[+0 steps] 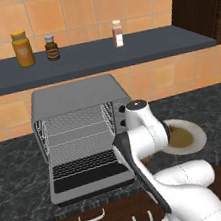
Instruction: Pick up the kebab skewer and baguette bread, and place them inside the toaster oven. Close the toaster oven door and start by setting the timer.
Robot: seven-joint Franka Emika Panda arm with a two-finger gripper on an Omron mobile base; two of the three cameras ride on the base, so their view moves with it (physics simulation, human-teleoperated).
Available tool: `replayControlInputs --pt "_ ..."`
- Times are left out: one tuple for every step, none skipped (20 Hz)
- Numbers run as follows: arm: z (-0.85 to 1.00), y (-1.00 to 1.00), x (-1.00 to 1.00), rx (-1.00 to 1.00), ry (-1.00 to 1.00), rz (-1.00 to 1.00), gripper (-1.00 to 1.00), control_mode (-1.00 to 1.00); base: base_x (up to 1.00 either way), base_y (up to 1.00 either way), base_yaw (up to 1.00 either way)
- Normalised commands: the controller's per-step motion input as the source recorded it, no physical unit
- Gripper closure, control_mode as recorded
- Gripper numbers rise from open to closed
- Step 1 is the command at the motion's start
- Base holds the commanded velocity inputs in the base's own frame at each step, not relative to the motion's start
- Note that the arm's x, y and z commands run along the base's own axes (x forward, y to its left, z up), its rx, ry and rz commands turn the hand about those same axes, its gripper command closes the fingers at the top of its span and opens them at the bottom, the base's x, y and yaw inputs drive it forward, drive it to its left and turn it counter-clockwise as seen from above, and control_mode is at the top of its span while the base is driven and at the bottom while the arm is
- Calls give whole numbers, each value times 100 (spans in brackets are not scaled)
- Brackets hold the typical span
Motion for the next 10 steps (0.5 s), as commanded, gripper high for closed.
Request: replayControlInputs --pt "0 100 9 0 0 -23 100 -100 0 0 0" --pt "0 100 56 0 0 -19 100 -100 0 0 0" --pt "0 100 72 0 0 -23 100 -100 0 0 0" --pt "0 100 73 -3 0 -24 100 -100 0 0 0" --pt "0 100 69 -3 0 -24 100 -100 0 0 0" --pt "0 100 69 -1 0 -23 100 -100 0 0 0" --pt "0 100 76 0 0 -22 100 -100 0 0 0" --pt "0 100 81 0 2 -22 100 -100 0 0 0" --pt "0 100 79 0 6 -23 100 -100 0 0 0" --pt "-12 100 56 0 9 -23 100 -100 0 0 0"
